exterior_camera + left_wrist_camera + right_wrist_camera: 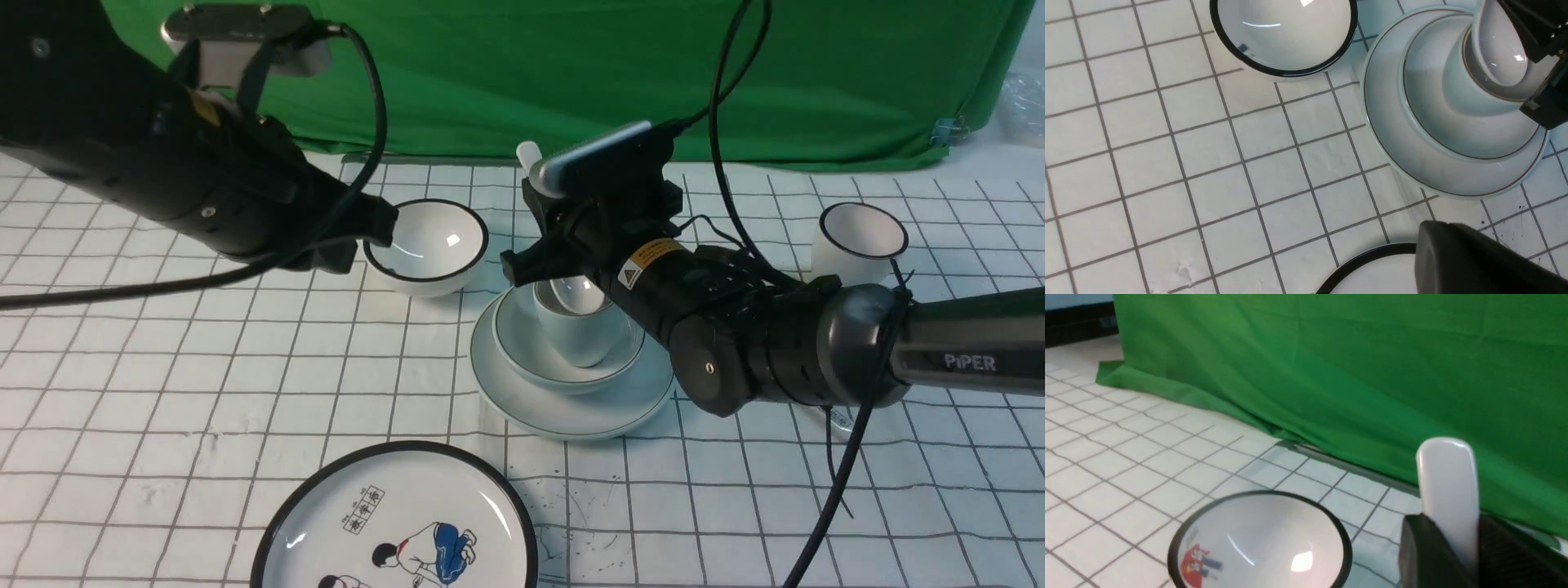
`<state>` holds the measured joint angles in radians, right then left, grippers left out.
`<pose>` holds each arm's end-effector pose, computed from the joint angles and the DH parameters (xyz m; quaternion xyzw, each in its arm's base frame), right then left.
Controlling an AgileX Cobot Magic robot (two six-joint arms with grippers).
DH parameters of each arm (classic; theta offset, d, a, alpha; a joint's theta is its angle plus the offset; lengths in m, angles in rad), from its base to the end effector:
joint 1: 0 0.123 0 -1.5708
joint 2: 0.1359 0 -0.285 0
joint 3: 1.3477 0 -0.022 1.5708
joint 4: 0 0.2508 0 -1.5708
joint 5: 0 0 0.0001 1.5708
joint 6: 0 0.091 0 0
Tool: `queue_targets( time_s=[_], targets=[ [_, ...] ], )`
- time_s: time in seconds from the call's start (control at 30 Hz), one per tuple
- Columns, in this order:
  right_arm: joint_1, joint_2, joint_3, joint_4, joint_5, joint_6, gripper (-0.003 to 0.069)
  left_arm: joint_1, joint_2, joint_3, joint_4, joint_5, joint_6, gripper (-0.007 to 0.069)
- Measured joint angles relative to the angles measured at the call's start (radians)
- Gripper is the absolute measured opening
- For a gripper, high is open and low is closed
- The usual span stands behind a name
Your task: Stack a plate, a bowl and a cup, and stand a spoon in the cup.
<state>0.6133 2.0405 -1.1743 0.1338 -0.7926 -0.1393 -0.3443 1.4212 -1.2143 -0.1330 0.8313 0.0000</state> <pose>0.3703 0.2501 0.1975 -0.1953 0.6763 0.1667 0.6905 0.2799 -0.1099 0.3263 0.1355 0.9410 -0.1116 0.2894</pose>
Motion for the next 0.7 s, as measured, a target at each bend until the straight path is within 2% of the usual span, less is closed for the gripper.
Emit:
queue_targets(
  time_s=[0.07, 0.2, 0.23, 0.27, 0.43, 0.47, 0.53, 0.6, 0.63, 0.67, 0.7],
  targets=[
    [0.0, 0.0, 0.0, 0.0, 0.003, 0.0, 0.0194, 0.0, 0.0, 0.0, 0.001, 0.002, 0.0, 0.0001],
    [0.0, -0.005, 0.0, -0.001, 0.029, 0.0, 0.0333, 0.0, 0.0, 0.0, 0.003, 0.003, 0.0, 0.0001],
    [0.0, -0.006, 0.0, -0.001, 0.033, 0.0, 0.0333, 0.0, 0.0, 0.0, 0.003, 0.003, 0.0, 0.0001],
    [0.0, -0.02, 0.0, -0.001, 0.074, 0.0, 0.037, 0.0, 0.0, 0.0, 0.003, 0.003, 0.0, 0.0001],
    [0.0, -0.111, 0.0, -0.001, 0.302, -0.004, 0.0398, 0.0, 0.0, 0.0, 0.003, 0.003, 0.0, 0.0001],
    [-0.001, -0.194, 0.0, -0.001, 0.469, -0.033, 0.0388, 0.0, 0.0, 0.0, 0.003, 0.003, 0.0, 0.0001],
    [-0.004, -0.248, 0.0, -0.001, 0.565, -0.056, 0.0366, 0.0, 0.0, 0.0, 0.003, 0.003, 0.0, 0.0001],
    [-0.025, -0.403, 0.0, -0.001, 0.803, -0.073, 0.025, 0.0, 0.0, 0.0, 0.003, 0.003, 0.0, 0.0001],
    [-0.046, -0.475, 0.0, -0.001, 0.897, -0.081, 0.0169, 0.0, 0.0, 0.0, 0.003, 0.003, 0.0, 0.0001],
    [-0.05, -0.504, 0.0, -0.001, 0.934, -0.081, 0.0155, 0.0, 0.0, 0.0, 0.003, 0.003, 0.0, 0.0001],
    [-0.093, -0.624, 0.0, -0.001, 1.066, -0.079, 0.0078, 0.0, 0.0, 0.0, 0.003, 0.003, 0.007, 0.0001]
  ],
)
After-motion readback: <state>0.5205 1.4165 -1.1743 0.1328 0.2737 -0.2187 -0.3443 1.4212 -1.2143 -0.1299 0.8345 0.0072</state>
